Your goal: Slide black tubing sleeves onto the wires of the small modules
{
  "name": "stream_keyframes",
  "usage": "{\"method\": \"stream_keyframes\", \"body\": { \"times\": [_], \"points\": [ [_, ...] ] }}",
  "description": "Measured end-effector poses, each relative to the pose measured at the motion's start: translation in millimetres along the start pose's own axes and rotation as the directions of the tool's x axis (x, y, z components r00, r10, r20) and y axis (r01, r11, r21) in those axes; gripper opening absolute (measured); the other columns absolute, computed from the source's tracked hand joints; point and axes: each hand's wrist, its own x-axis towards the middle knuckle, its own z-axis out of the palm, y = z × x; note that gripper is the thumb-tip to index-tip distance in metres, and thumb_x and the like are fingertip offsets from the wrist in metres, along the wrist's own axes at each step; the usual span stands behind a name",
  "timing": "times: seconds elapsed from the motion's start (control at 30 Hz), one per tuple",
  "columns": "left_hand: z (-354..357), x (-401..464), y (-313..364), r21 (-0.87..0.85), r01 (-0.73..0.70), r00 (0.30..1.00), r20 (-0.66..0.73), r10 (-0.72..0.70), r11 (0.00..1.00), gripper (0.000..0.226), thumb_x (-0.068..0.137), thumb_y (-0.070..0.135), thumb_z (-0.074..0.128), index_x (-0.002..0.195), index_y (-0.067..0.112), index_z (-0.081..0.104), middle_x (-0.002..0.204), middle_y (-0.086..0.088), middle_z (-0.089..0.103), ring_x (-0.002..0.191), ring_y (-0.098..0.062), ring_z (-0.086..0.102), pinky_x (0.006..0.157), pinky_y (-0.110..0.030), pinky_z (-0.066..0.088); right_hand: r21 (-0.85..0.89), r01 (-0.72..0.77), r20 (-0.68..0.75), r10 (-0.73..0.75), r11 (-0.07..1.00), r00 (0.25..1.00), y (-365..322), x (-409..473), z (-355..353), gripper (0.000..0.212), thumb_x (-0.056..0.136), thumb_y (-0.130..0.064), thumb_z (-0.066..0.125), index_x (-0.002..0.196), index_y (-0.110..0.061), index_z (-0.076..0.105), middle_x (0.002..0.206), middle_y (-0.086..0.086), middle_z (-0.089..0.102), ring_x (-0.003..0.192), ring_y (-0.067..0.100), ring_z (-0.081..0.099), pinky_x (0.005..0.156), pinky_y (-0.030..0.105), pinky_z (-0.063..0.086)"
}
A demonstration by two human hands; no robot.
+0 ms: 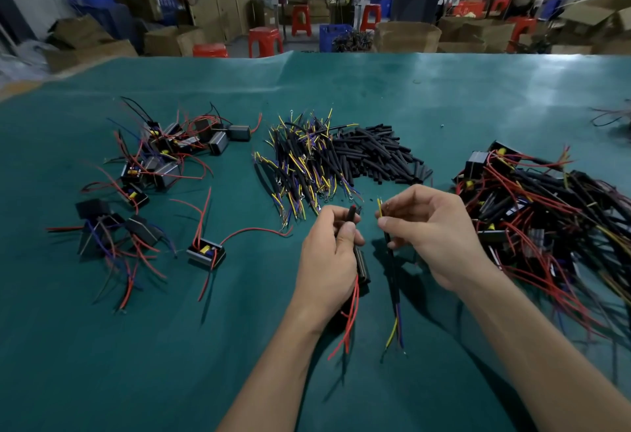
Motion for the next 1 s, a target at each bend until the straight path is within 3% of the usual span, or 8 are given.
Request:
{"method": "stream_keyframes", "body": {
  "times": [0.23, 0.5, 0.67, 0.8, 1.0],
  "points": [
    [0, -1, 3, 0.014, 0.007, 1.000, -0.002, -0.007, 1.000, 0.013, 0.102, 0.007, 0.049, 0.103, 0.018, 0.056, 0.077, 0.010, 0.063, 0.073, -0.003, 0.057, 0.077, -0.029, 0.048, 0.069, -0.069, -0.032, 0.072, 0.995, 0.997, 1, -1, 5, 0.020, 0.075, 0.016, 0.078, 0.079, 0.000, 0.066, 0.073, 0.011, 0.075, 0.064, 0.018, 0.070, 0.057, 0.027, 0.058],
    [0, -2, 4, -0.006, 0.013, 1.000, 0.012, -0.013, 1.000, 0.017, 0.098, 0.005, 0.052, 0.101, 0.021, 0.056, 0.084, 0.008, 0.067, 0.082, -0.004, 0.064, 0.076, -0.019, 0.049, 0.237, -0.166, -0.068, 0.187, 0.957, 0.980, 2, -3, 12, 0.012, 0.078, 0.016, 0.074, 0.080, 0.008, 0.065, 0.072, 0.019, 0.069, 0.060, 0.024, 0.069, 0.061, 0.026, 0.060],
    [0, -2, 3, -0.029, 0.009, 1.000, 0.008, -0.008, 1.000, 0.017, 0.097, 0.005, 0.054, 0.099, 0.022, 0.056, 0.082, 0.008, 0.068, 0.083, -0.005, 0.065, 0.073, -0.014, 0.046, 0.289, -0.193, -0.068, 0.221, 0.938, 0.973, 2, -2, 12, 0.019, 0.081, 0.021, 0.066, 0.074, 0.004, 0.060, 0.075, 0.022, 0.068, 0.063, 0.024, 0.072, 0.060, 0.026, 0.060],
    [0, -2, 3, -0.027, -0.004, 1.000, 0.004, 0.004, 1.000, 0.015, 0.096, 0.006, 0.054, 0.099, 0.021, 0.058, 0.083, 0.007, 0.068, 0.083, -0.007, 0.065, 0.076, -0.021, 0.049, 0.329, -0.178, -0.058, 0.208, 0.927, 0.976, 3, -2, 10, 0.023, 0.080, 0.022, 0.065, 0.070, 0.001, 0.060, 0.076, 0.023, 0.068, 0.065, 0.025, 0.072, 0.060, 0.027, 0.059],
    [0, -1, 2, -0.042, -0.003, 1.000, -0.012, 0.002, 0.999, 0.014, 0.097, 0.008, 0.055, 0.099, 0.021, 0.058, 0.085, 0.004, 0.069, 0.083, -0.010, 0.068, 0.080, -0.032, 0.055, 0.300, -0.127, -0.065, 0.153, 0.946, 0.986, 2, -4, 10, 0.022, 0.079, 0.018, 0.070, 0.087, -0.001, 0.065, 0.074, 0.018, 0.071, 0.063, 0.027, 0.072, 0.060, 0.028, 0.060]
  ]
}}
